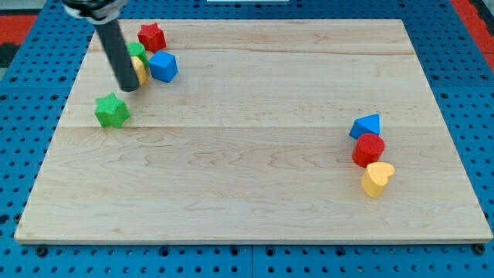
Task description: Drag the green star into the blue cube
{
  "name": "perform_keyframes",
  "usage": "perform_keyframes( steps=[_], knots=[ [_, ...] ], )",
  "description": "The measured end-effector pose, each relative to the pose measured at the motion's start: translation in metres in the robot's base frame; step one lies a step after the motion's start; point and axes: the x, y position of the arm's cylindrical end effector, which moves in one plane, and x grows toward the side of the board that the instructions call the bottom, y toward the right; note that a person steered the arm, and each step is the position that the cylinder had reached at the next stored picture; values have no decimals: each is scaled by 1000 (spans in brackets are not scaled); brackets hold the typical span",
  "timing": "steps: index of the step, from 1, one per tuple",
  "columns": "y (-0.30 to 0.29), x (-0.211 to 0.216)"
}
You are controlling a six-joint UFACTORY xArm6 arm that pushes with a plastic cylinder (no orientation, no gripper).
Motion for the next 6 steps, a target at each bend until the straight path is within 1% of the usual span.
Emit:
perform_keyframes(
  steps=[1, 2, 3, 4, 5, 6],
  knots=[
    [7, -45],
    [12, -45],
    [14, 19],
    [1, 76],
    [-61, 83],
    [-48, 21]
  ],
)
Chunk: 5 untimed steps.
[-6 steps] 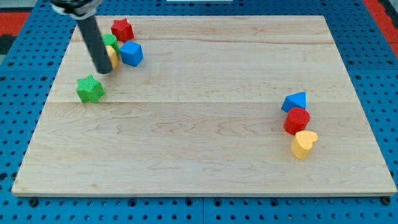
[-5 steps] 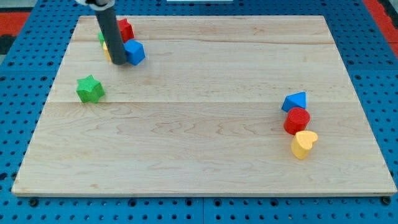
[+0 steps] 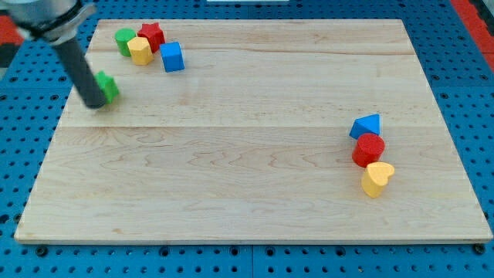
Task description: Drag the green star into the blue cube
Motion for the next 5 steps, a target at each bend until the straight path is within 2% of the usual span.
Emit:
perform_keyframes(
  steps=[1, 2, 3, 4, 5],
  knots=[
    [19, -26],
    [-7, 35],
    [-53, -11],
    [12, -59],
    [35, -53]
  ],
)
